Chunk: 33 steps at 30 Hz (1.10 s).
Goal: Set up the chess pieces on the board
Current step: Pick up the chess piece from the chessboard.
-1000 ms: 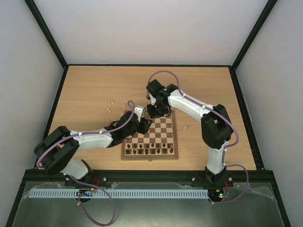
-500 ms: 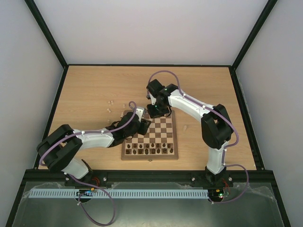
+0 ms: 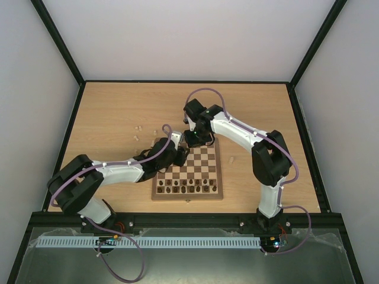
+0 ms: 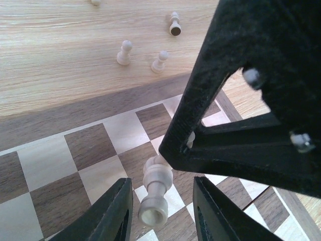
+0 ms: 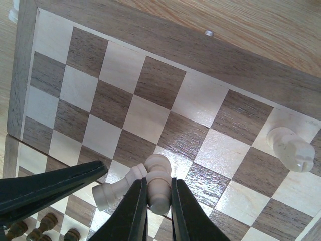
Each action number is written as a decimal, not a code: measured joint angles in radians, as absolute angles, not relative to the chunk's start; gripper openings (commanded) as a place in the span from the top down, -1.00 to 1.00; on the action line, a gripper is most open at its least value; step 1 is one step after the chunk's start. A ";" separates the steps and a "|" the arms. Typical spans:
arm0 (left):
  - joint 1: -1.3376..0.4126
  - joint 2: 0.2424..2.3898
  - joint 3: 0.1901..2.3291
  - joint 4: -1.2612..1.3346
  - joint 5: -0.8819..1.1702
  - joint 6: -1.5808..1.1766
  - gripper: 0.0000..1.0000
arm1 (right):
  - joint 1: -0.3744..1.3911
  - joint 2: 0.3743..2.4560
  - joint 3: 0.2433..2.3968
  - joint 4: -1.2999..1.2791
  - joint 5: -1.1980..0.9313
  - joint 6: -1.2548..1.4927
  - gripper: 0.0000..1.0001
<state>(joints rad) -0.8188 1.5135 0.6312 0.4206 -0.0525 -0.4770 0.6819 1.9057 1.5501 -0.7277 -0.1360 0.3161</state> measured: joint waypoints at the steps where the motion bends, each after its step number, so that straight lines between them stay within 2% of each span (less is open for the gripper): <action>1: -0.819 1.517 0.632 0.420 -0.053 -0.478 0.34 | 0.682 1.906 1.550 -0.727 -0.136 0.316 0.96; 9: -0.818 1.523 0.632 0.414 -0.052 -0.478 0.30 | 0.682 1.906 1.549 -0.728 -0.139 0.316 0.96; 15: -0.818 1.523 0.632 0.407 -0.053 -0.479 0.49 | 0.682 1.906 1.549 -0.727 -0.140 0.315 0.96; 18: -0.818 1.524 0.632 0.403 -0.053 -0.477 0.66 | 0.681 1.906 1.548 -0.727 -0.141 0.315 0.96; 22: -0.818 1.524 0.632 0.398 -0.053 -0.480 0.75 | 0.681 1.906 1.546 -0.727 -0.142 0.314 0.97; 33: -0.792 1.514 0.704 0.241 -0.061 -0.482 0.75 | 0.681 1.906 1.545 -0.727 -0.114 0.315 0.97</action>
